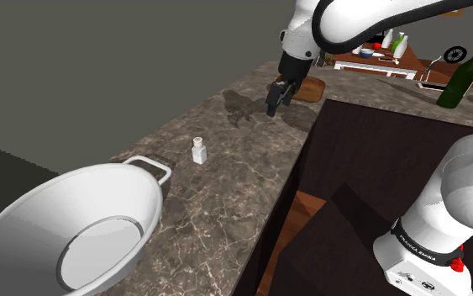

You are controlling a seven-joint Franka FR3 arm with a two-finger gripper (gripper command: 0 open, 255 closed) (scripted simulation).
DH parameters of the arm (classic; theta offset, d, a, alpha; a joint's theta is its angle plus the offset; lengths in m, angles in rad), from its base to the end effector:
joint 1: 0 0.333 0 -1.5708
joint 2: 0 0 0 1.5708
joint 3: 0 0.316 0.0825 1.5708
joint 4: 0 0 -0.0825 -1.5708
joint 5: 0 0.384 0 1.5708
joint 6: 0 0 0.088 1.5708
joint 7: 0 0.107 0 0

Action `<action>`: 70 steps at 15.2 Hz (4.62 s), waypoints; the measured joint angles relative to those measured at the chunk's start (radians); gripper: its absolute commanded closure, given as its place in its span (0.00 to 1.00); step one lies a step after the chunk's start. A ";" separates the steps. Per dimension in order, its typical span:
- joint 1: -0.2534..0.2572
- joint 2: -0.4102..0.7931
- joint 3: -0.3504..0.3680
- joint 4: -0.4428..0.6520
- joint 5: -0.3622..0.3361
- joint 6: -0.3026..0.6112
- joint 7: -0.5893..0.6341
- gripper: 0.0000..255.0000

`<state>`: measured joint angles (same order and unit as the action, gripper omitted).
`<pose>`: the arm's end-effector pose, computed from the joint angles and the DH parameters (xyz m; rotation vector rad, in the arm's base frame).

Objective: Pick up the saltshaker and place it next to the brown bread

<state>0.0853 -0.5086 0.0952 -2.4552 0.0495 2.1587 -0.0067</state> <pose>0.4071 0.0790 0.4979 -3.1000 -0.2438 -0.3278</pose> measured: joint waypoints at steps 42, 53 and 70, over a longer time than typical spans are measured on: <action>0.097 0.833 0.109 0.374 -0.303 0.578 0.391 1.00; 0.082 0.770 0.133 0.387 -0.261 0.503 0.359 1.00; 0.061 0.654 0.161 0.478 -0.178 0.303 0.290 1.00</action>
<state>0.1462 0.1452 0.2562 -1.9774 -0.1286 2.4613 0.2830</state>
